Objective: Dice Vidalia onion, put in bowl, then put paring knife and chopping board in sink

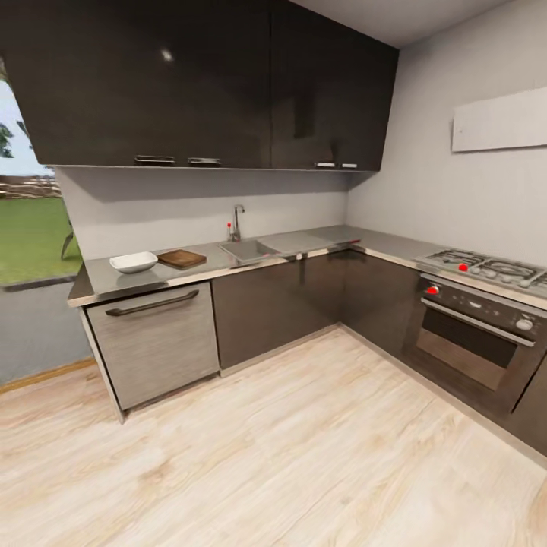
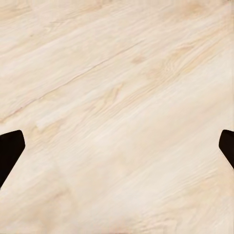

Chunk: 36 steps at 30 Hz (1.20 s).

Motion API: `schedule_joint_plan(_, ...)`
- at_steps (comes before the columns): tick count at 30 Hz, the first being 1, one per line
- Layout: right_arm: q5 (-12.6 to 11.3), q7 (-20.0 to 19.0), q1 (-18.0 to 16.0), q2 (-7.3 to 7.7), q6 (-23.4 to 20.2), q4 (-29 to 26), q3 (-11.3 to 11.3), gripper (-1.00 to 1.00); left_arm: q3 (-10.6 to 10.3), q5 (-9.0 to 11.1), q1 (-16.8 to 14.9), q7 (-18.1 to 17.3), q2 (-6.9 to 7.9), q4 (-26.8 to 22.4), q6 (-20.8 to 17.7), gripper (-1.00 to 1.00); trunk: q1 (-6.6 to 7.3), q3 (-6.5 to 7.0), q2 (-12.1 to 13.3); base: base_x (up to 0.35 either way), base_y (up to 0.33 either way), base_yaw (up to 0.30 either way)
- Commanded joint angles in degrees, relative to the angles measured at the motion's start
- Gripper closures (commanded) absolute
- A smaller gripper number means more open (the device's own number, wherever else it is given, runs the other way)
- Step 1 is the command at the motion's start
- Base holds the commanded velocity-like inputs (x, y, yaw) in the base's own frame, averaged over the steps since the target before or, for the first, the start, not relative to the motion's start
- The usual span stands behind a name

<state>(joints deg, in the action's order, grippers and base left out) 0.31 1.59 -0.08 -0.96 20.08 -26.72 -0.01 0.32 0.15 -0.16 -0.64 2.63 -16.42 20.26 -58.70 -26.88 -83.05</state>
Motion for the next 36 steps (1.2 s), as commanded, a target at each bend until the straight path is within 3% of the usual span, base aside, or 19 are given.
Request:
schedule_joint_plan(1,0.04,0.17,-0.01,-0.01,0.14,0.00,0.01,-1.00,0.03,0.02,-0.02,-0.07,0.00,-0.01,0.13,-1.00,-0.03,-0.05,-0.02,0.302,-0.169,0.246)
schedule_joint_plan(25,0.04,0.17,-0.01,-0.01,0.14,0.39,0.01,-1.00,-0.12,-0.10,-0.02,-0.07,-0.09,1.04,0.13,-1.00,-0.03,-0.05,-0.02,0.300,-0.172,0.246)
schedule_joint_plan(36,0.04,0.24,-0.01,1.08,0.31,0.35,-0.08,-1.00,-0.14,0.09,-0.02,-0.10,-0.23,1.55,0.21,-1.00,-0.03,-0.05,-0.02,0.294,-0.169,0.246)
